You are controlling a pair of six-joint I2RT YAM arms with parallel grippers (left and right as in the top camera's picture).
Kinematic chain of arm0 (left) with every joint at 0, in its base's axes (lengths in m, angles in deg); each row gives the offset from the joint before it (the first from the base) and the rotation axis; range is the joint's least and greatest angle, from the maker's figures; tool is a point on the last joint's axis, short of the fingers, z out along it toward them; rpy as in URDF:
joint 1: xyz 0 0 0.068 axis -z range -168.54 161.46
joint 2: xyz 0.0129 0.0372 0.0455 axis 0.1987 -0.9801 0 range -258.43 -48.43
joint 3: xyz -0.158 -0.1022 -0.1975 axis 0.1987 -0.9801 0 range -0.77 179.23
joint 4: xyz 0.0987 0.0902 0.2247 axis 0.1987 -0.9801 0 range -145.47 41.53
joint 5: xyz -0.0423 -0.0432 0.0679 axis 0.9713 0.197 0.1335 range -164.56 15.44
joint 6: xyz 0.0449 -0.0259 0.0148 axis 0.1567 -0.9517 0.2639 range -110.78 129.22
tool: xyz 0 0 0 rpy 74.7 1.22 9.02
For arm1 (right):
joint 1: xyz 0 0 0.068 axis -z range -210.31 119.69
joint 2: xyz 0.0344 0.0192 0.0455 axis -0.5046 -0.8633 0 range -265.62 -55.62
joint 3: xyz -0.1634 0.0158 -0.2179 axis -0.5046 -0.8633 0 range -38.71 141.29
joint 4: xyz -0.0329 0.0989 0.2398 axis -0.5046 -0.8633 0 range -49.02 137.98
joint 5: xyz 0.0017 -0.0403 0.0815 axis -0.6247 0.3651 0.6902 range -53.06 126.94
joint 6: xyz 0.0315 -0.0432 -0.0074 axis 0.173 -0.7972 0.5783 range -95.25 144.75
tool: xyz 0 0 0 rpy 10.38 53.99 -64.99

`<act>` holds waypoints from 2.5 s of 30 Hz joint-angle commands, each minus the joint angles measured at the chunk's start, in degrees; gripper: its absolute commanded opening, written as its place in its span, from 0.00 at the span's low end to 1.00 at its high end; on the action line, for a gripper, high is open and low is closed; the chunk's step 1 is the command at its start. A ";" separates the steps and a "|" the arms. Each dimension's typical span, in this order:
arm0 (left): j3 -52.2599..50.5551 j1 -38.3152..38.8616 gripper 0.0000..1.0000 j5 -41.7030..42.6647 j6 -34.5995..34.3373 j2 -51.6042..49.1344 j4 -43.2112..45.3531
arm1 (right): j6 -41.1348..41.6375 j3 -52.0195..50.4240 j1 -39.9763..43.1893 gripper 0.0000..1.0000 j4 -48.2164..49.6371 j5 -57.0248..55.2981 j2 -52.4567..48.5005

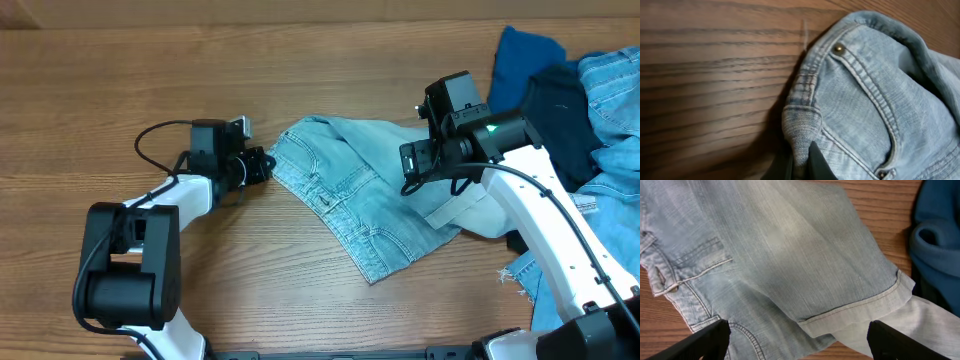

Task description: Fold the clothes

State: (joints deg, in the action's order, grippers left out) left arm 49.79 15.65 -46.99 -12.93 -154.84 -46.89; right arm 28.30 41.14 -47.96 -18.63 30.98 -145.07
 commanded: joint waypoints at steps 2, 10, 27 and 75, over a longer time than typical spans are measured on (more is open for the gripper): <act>9.70 -10.19 0.04 -6.80 2.36 5.70 -7.15 | -0.13 0.79 0.11 0.91 0.57 0.02 0.02; 25.18 -17.00 1.00 -3.67 4.59 5.92 -22.14 | -0.66 0.79 0.09 0.93 1.77 2.64 0.02; 5.42 -1.25 1.00 -16.24 3.48 5.92 -57.64 | -18.99 0.02 -14.58 0.90 9.68 8.28 -0.44; 1.29 -1.25 1.00 -18.75 2.21 5.92 -51.12 | -6.01 -1.29 8.13 1.00 48.46 -14.05 -12.13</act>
State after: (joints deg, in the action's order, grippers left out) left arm 52.70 14.49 -64.14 -11.84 -147.41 -100.22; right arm 19.56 39.37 -43.30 33.65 13.15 -157.16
